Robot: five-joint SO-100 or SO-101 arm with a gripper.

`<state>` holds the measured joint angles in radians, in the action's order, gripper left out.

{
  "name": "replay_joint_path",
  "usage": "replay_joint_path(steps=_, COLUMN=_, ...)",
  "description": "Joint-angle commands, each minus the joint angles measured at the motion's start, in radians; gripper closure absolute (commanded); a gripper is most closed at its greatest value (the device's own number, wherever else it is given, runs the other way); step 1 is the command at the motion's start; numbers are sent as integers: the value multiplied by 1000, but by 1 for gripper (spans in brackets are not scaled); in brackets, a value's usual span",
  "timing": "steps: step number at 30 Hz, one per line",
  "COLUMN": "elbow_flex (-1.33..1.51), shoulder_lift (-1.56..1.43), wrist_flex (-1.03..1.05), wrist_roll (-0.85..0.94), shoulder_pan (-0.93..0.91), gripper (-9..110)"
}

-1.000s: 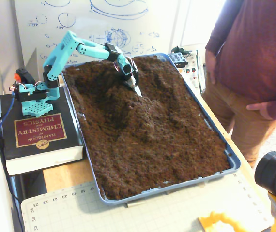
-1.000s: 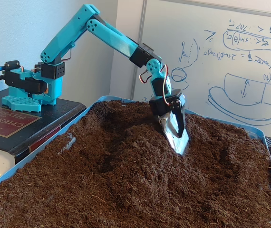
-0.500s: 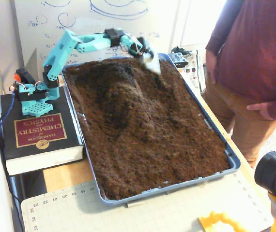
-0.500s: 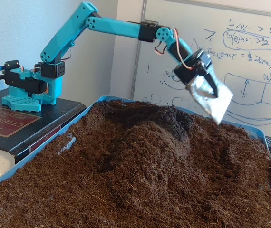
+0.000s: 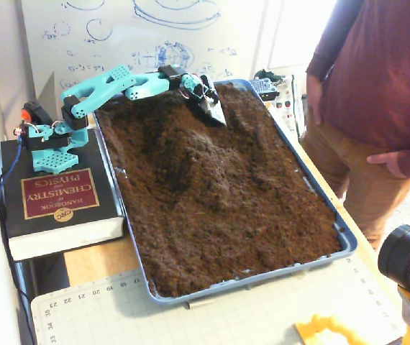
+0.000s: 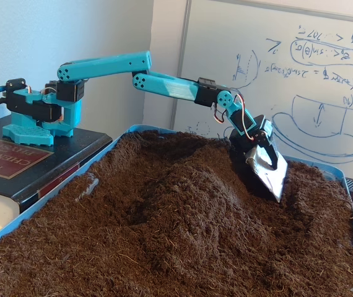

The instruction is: Build a berm.

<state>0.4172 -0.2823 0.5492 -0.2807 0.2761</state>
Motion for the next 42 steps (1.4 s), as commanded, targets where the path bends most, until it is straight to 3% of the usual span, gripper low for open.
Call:
replay_joint_path(steps=1, elbow_flex=-43, shoulder_lift=-63, wrist_flex=-3, wrist_roll=91, shoulder_pan=-14, gripper=101)
replay_joint_path(steps=8, elbow_flex=132, shoulder_lift=-143, wrist_flex=-3, wrist_roll=187, shoulder_pan=-43, gripper=101)
replay_joint_path(steps=42, elbow_flex=1000, shoulder_lift=-772, wrist_flex=-11, wrist_roll=176, shoulder_pan=-48, gripper=101)
